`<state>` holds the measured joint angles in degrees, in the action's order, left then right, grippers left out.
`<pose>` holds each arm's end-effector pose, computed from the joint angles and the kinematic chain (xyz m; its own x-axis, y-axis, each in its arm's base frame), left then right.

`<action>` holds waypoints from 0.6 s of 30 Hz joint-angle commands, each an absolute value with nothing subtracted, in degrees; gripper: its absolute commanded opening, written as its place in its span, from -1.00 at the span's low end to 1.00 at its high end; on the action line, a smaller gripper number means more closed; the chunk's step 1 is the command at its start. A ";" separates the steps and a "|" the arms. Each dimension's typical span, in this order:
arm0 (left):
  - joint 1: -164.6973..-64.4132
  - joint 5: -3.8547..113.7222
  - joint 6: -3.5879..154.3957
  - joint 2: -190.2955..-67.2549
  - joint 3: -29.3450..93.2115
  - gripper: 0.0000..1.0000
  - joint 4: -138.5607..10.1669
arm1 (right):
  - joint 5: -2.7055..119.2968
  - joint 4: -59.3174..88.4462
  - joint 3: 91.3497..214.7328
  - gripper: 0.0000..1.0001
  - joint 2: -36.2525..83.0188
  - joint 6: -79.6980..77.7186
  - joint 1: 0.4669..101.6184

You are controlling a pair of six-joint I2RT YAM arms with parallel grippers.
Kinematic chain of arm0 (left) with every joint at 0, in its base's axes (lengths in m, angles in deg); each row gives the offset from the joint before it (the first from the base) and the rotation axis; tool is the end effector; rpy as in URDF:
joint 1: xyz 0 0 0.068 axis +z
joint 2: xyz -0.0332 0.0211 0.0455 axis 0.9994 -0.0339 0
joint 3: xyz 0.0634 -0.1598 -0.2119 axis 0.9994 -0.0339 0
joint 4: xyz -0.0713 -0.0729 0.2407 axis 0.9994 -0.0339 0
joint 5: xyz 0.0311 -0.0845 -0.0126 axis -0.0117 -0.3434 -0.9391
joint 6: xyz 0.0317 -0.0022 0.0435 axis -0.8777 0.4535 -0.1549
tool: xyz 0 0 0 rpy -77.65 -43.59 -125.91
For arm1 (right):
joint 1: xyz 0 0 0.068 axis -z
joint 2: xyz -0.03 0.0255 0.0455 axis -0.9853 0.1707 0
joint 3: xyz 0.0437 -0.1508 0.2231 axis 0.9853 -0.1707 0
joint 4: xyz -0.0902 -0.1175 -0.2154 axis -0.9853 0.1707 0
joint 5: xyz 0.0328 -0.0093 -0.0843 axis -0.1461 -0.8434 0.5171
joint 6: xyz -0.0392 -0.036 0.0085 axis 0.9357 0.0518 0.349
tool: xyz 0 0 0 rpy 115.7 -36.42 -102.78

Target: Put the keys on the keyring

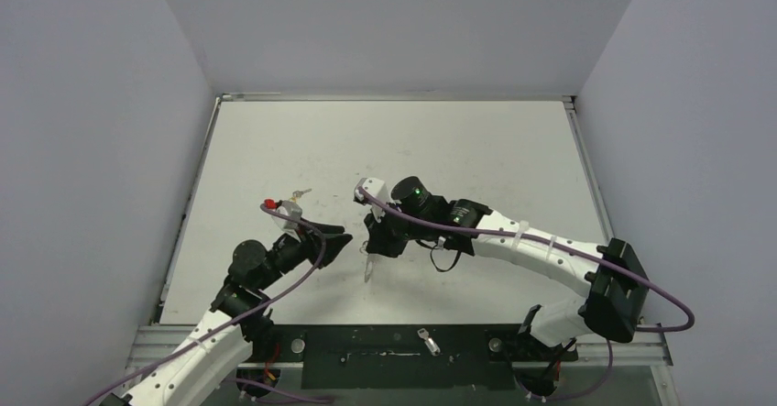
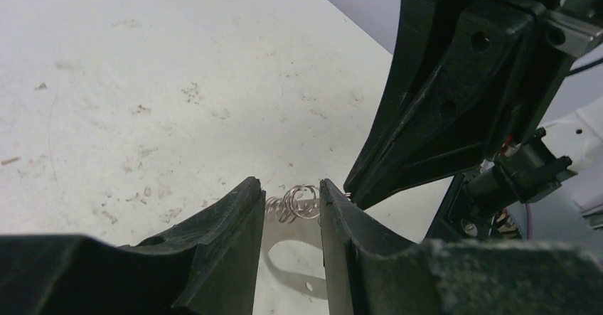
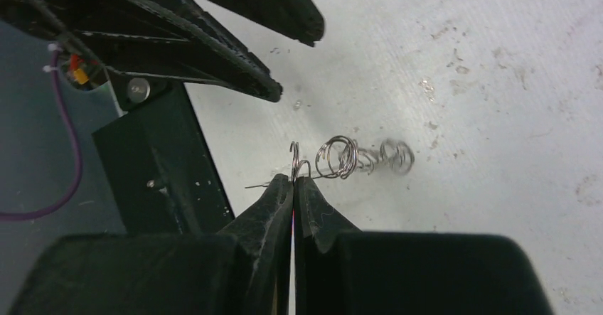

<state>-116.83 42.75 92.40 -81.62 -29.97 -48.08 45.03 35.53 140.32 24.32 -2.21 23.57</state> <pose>0.1221 -0.0813 0.2204 -0.3591 -0.3141 -0.8789 0.6667 0.5726 -0.4771 0.1632 0.2706 0.2816 -0.4850 -0.4984 -0.7186 -0.8697 0.3614 0.3363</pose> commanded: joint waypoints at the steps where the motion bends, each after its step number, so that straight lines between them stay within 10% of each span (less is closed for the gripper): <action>1: -116.97 36.80 83.76 -79.92 -31.15 -0.34 -38.84 | 35.03 33.79 140.96 -1.00 20.74 1.55 24.14; 18: -131.80 39.75 68.29 -89.08 -34.16 -0.39 -34.12 | 24.84 19.52 134.04 -1.00 21.60 -7.38 28.49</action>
